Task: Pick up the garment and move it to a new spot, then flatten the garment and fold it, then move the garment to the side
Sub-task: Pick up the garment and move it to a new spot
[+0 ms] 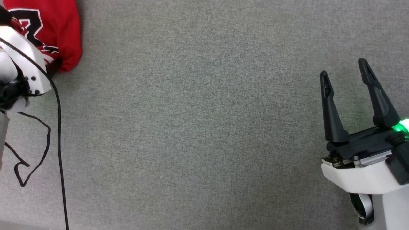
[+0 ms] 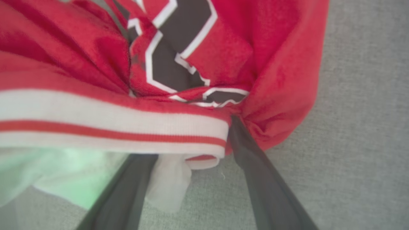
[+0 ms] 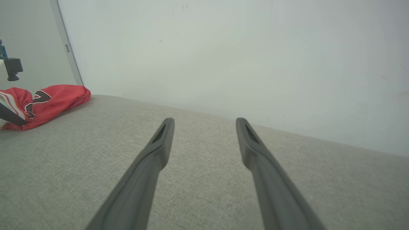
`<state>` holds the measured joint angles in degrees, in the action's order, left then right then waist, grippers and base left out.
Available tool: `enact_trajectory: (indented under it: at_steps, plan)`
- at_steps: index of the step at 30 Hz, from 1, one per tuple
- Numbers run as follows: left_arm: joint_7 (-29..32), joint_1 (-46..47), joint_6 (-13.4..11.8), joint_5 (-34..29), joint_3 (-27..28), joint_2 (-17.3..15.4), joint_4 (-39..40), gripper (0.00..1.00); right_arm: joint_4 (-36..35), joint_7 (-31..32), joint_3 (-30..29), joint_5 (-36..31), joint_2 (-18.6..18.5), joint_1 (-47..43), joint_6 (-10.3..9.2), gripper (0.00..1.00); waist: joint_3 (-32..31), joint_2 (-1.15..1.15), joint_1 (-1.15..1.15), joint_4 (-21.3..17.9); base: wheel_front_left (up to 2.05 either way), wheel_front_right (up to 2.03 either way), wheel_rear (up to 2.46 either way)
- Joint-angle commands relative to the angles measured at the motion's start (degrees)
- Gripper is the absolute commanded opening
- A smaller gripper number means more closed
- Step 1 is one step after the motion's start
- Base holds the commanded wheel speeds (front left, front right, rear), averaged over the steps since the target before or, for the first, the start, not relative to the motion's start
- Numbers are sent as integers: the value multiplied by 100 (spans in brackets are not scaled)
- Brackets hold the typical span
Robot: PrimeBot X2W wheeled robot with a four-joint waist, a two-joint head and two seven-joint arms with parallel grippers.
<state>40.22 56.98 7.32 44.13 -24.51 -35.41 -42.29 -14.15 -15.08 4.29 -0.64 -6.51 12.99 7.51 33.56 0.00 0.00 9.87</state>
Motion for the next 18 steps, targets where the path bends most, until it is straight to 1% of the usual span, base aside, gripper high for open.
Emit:
enact_trajectory:
  at_steps: [1,2,3,4,8,11,15,18]
  plan:
    - [95,-258,12,14,-221,228,-166,100,20,-14,21,1,-26,84,-4,100,-3,0,0,-9,0,0,0]
    - [53,-263,12,37,-284,229,-198,45,28,-14,29,8,-24,96,-4,100,-13,0,0,-13,0,0,0]
    - [7,-250,12,58,-342,218,-220,32,39,-14,31,19,-20,98,-4,100,-36,0,0,-15,0,0,0]
    - [-38,-220,12,48,-407,182,-207,0,48,-14,28,28,-13,88,-4,100,-70,0,0,-12,0,0,0]
    - [-615,119,11,-114,-593,-134,-3,0,93,-14,25,67,23,-18,-4,100,-308,0,0,20,0,0,0]
    - [-1122,349,10,-199,-728,-290,190,0,141,-14,55,109,60,-101,-4,100,-573,0,0,54,0,0,0]
    - [-1745,610,7,-377,-957,-406,481,0,187,-14,94,162,126,-166,-4,100,-920,0,0,69,0,0,0]
    - [-2078,849,7,-606,-1191,-435,735,0,226,-14,102,179,178,-246,-5,100,-1143,0,0,44,0,0,0]
